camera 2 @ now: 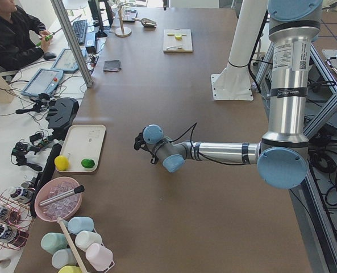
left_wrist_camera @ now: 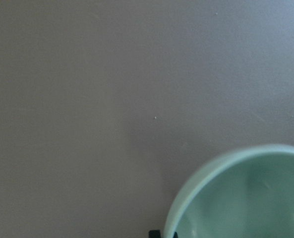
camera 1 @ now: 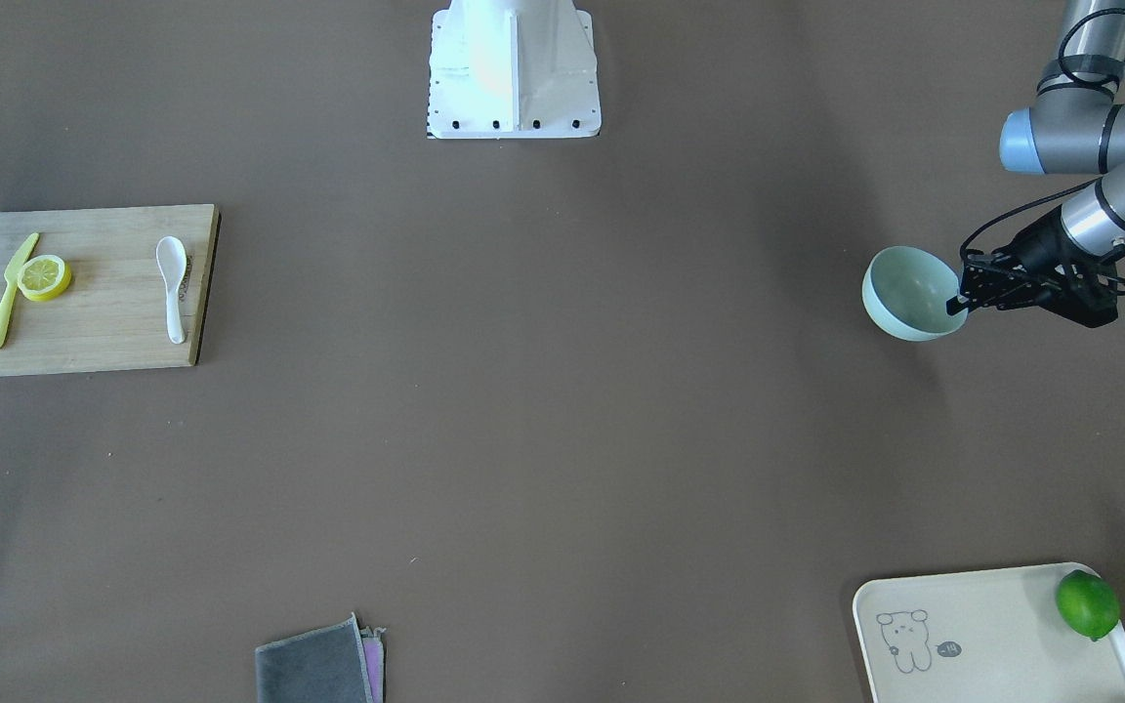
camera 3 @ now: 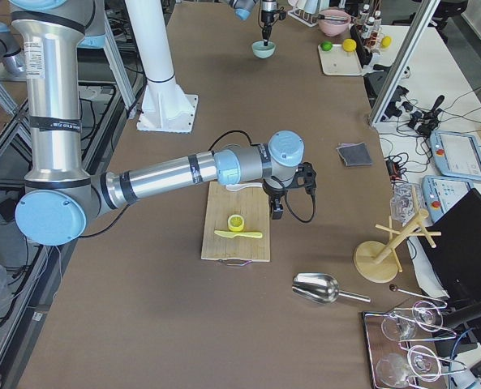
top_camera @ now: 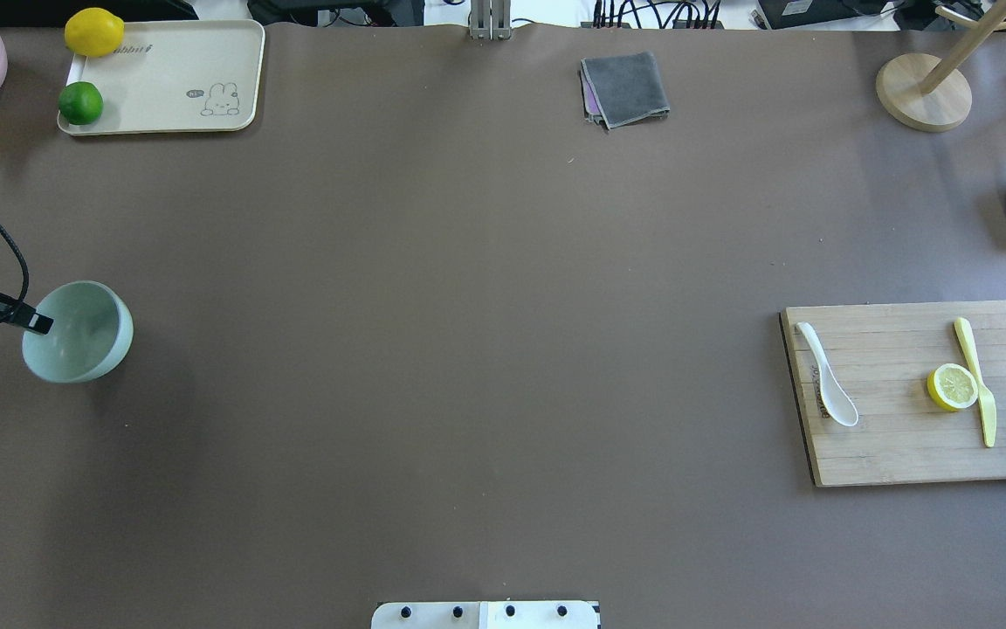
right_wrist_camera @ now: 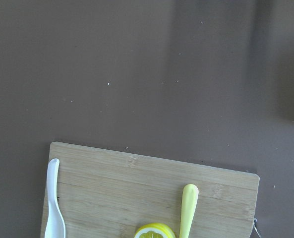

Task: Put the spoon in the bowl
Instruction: 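Reach the left gripper down to the rim of the pale green bowl, then drag the green bowl to table centre with left gripper while right arm approaches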

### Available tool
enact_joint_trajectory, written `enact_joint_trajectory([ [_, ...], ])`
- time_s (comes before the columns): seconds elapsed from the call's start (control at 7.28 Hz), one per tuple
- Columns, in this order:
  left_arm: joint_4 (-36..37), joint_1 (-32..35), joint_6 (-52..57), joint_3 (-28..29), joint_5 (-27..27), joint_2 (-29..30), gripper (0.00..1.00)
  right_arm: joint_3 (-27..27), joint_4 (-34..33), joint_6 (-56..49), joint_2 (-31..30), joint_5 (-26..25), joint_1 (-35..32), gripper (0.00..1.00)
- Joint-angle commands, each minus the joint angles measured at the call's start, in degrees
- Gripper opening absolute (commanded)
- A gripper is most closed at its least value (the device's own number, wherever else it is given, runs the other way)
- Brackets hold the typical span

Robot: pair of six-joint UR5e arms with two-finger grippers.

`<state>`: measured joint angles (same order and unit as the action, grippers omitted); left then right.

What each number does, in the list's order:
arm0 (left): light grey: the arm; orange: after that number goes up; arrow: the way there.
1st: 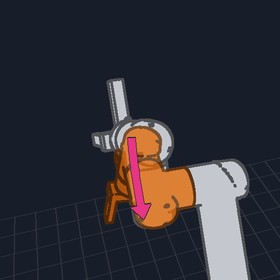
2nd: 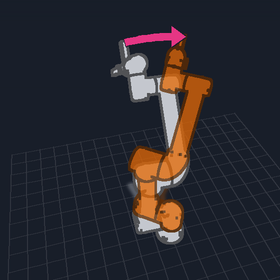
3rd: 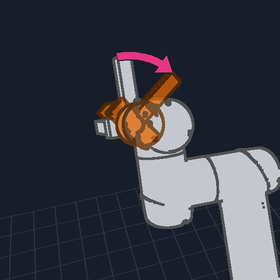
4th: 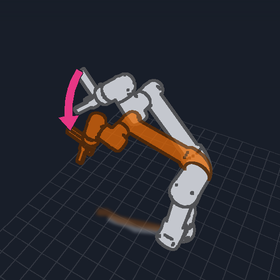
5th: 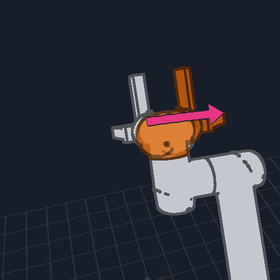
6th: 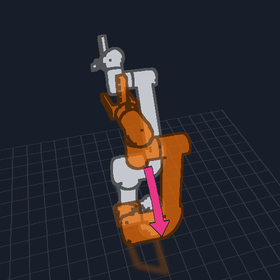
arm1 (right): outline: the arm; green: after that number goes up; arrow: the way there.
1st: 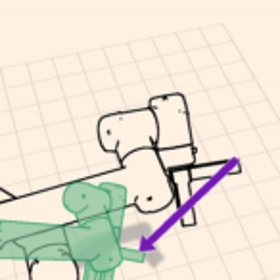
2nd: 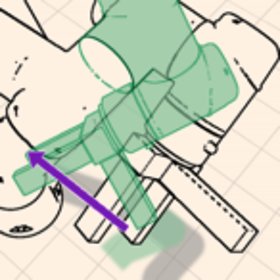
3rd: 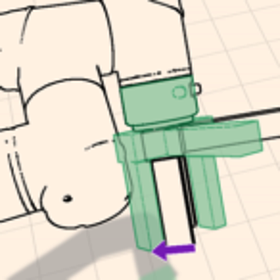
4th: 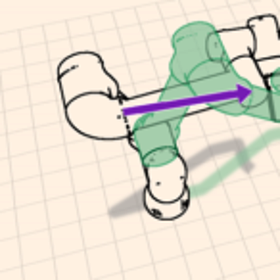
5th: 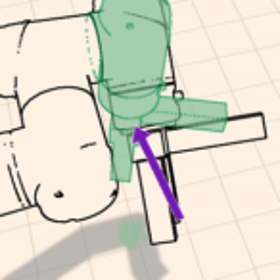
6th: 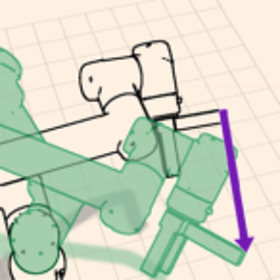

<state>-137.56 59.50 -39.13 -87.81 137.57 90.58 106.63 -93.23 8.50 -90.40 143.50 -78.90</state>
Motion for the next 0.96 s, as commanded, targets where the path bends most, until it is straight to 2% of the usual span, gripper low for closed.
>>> enact_joint_trajectory([
  [0.0, 0.45, -0.95, -13.81, -2.63, -0.45, 7.46, 0.0, 0.77, 0.07, 3.97, 0.57, -0.5, 2.51, 1.0],
  [0.14, 0.97, -5.05, -20.22, -2.54, -2.02, 12.29, 0.0, 0.78, 0.07, 6.59, 0.84, -0.5, 3.48, 1.0],
  [0.27, 3.32, -8.92, -25.59, -2.72, -7.26, 17.47, 0.0, 0.78, 1.72, 11.06, 1.45, -0.68, 4.88, 1.0],
  [0.69, 20.0, -21.4, -32.05, -4.65, -20.8, 31.98, 0.0, 0.78, 13.12, 30.73, 1.81, -6.11, 11.29, 1.0],
  [0.82, 24.05, -25.7, -33.45, -4.56, -26.68, 35.07, 0.0, 1.21, 13.6, 32.18, 1.81, -6.13, 12.09, 1.0],
])
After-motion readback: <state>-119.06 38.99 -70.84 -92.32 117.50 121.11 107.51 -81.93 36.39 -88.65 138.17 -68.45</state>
